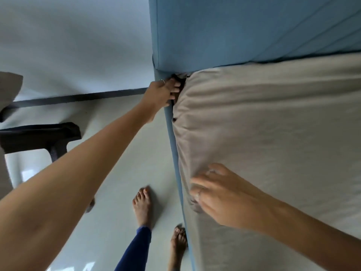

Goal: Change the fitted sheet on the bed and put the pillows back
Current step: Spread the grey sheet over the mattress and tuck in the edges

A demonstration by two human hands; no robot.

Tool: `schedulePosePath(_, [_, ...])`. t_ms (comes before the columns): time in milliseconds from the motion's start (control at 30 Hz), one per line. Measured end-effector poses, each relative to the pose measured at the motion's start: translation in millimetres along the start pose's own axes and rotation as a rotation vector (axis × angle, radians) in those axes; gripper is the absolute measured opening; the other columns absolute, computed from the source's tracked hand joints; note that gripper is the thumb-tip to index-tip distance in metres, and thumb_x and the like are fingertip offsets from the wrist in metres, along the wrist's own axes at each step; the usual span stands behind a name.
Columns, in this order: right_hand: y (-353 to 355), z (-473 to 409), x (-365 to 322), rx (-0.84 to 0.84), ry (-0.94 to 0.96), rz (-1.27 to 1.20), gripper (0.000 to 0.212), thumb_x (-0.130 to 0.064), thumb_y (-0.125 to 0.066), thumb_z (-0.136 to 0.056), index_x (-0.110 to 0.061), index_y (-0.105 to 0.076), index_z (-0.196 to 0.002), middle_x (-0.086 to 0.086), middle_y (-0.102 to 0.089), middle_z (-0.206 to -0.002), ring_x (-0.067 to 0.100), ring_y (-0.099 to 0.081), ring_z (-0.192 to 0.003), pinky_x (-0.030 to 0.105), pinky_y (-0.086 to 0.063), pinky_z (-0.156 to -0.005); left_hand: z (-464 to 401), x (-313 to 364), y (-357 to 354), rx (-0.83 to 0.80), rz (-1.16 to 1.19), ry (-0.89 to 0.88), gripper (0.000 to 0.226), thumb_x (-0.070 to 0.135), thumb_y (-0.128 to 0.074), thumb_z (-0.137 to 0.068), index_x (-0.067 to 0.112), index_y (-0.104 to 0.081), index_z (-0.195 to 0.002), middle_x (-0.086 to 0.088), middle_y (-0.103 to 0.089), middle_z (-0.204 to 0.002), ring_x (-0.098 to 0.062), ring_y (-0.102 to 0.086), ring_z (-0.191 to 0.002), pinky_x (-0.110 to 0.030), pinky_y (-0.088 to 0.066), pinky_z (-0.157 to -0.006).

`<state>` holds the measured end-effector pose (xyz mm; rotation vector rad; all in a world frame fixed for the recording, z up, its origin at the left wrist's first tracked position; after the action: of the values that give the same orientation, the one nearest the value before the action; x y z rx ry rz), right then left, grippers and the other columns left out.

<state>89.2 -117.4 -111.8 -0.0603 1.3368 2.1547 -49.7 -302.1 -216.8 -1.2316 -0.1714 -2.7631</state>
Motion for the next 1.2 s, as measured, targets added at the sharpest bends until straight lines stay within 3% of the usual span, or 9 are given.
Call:
schedulePosePath(167, [-20, 38, 15, 0.049, -0.142, 0.051, 0.017, -0.027, -0.048, -0.086, -0.029, -0.062, -0.077, -0.011, -0.056, -0.082, 0.012, -0.054, -0.063, 0.031, -0.034, -0.083, 19, -4, -13, 0.108, -0.158, -0.186, 0.033, 0.045, -0.068, -0.086, 0.018, -0.075, -0.103, 0.007, -0.073, -0.095, -0.002, -0.065, -0.083, -0.014, -0.049, -0.075])
schedulePosePath(300, [-14, 36, 15, 0.137, -0.221, -0.062, 0.023, -0.027, -0.042, -0.088, -0.03, -0.063, -0.08, -0.013, -0.057, -0.081, 0.009, -0.054, -0.064, 0.027, -0.034, -0.081, 20, 8, -30, 0.396, -0.171, -0.22, 0.032, 0.031, -0.062, -0.092, 0.002, -0.072, -0.082, -0.014, -0.07, -0.082, -0.021, -0.054, -0.07, -0.023, -0.038, -0.062])
schedulePosePath(500, [-10, 44, 7, 0.162, -0.28, -0.159, 0.027, -0.026, -0.037, -0.092, -0.031, -0.063, -0.087, -0.014, -0.058, -0.082, 0.008, -0.057, -0.072, 0.03, -0.049, -0.08, -3, 6, -32, 0.512, -0.189, -0.104, 0.031, 0.03, -0.059, -0.093, 0.002, -0.072, -0.096, -0.019, -0.069, -0.103, -0.035, -0.06, -0.098, -0.031, -0.043, -0.082])
schedulePosePath(600, [-14, 68, 8, 0.173, -0.344, -0.141, 0.024, -0.027, -0.039, -0.091, -0.033, -0.062, -0.086, -0.016, -0.057, -0.081, 0.006, -0.057, -0.072, 0.028, -0.049, -0.081, -9, 5, -29, 0.46, -0.197, -0.017, 0.034, 0.035, -0.061, -0.092, 0.005, -0.071, -0.104, -0.019, -0.067, -0.113, -0.036, -0.059, -0.107, -0.034, -0.047, -0.092])
schedulePosePath(767, [-23, 116, -6, 0.176, -0.473, -0.191, 0.019, -0.034, -0.043, -0.087, -0.033, -0.063, -0.085, -0.016, -0.055, -0.082, 0.003, -0.056, -0.069, 0.026, -0.049, -0.072, 22, 31, -12, 0.187, -0.866, -0.049, 0.037, 0.024, -0.046, -0.099, -0.005, -0.062, -0.117, -0.033, -0.056, -0.125, -0.047, -0.051, -0.116, -0.044, -0.042, -0.096])
schedulePosePath(867, [-26, 148, -4, 0.209, -0.549, -0.206, 0.019, -0.039, -0.044, -0.083, -0.037, -0.062, -0.084, -0.018, -0.053, -0.084, -0.002, -0.055, -0.067, 0.02, -0.048, -0.067, 53, 43, -5, 0.132, -1.114, -0.037, 0.033, 0.023, -0.042, -0.097, 0.005, -0.061, -0.117, -0.026, -0.056, -0.126, -0.044, -0.052, -0.114, -0.043, -0.043, -0.093])
schedulePosePath(933, [-26, 168, 8, 0.222, -0.606, -0.196, 0.021, -0.039, -0.043, -0.08, -0.037, -0.063, -0.082, -0.019, -0.055, -0.082, -0.003, -0.055, -0.063, 0.017, -0.048, -0.062, 76, 58, -18, 0.12, -1.344, -0.164, 0.028, 0.022, -0.039, -0.097, 0.013, -0.062, -0.11, -0.019, -0.061, -0.119, -0.039, -0.058, -0.108, -0.041, -0.045, -0.089])
schedulePosePath(1100, [-27, 207, 84, 0.266, -0.791, -0.125, 0.031, -0.035, -0.04, -0.076, -0.032, -0.068, -0.089, -0.012, -0.063, -0.086, 0.004, -0.061, -0.06, 0.017, -0.049, -0.056, 98, 89, -85, -0.067, -1.511, -1.005, 0.036, 0.017, -0.04, -0.082, 0.011, -0.075, -0.085, -0.008, -0.071, -0.073, -0.029, -0.067, -0.053, -0.038, -0.056, -0.047])
schedulePosePath(1200, [-16, 216, 152, 0.262, -0.892, -0.12, 0.041, -0.025, -0.038, -0.089, -0.023, -0.059, -0.125, 0.001, -0.059, -0.118, 0.018, -0.067, -0.092, 0.028, -0.051, -0.078, 83, 106, -131, -0.146, -1.448, -1.3, 0.041, 0.02, -0.037, -0.08, 0.008, -0.076, -0.088, -0.007, -0.072, -0.089, -0.026, -0.07, -0.065, -0.035, -0.058, -0.055])
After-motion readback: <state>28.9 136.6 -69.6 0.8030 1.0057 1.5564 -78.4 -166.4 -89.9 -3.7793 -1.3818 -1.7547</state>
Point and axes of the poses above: each hand's wrist, its own z-axis away from the middle knuckle, its own y-axis out of the back of the hand, x = y × z, the point moved 4 cm from there along -z, towards the middle knuckle
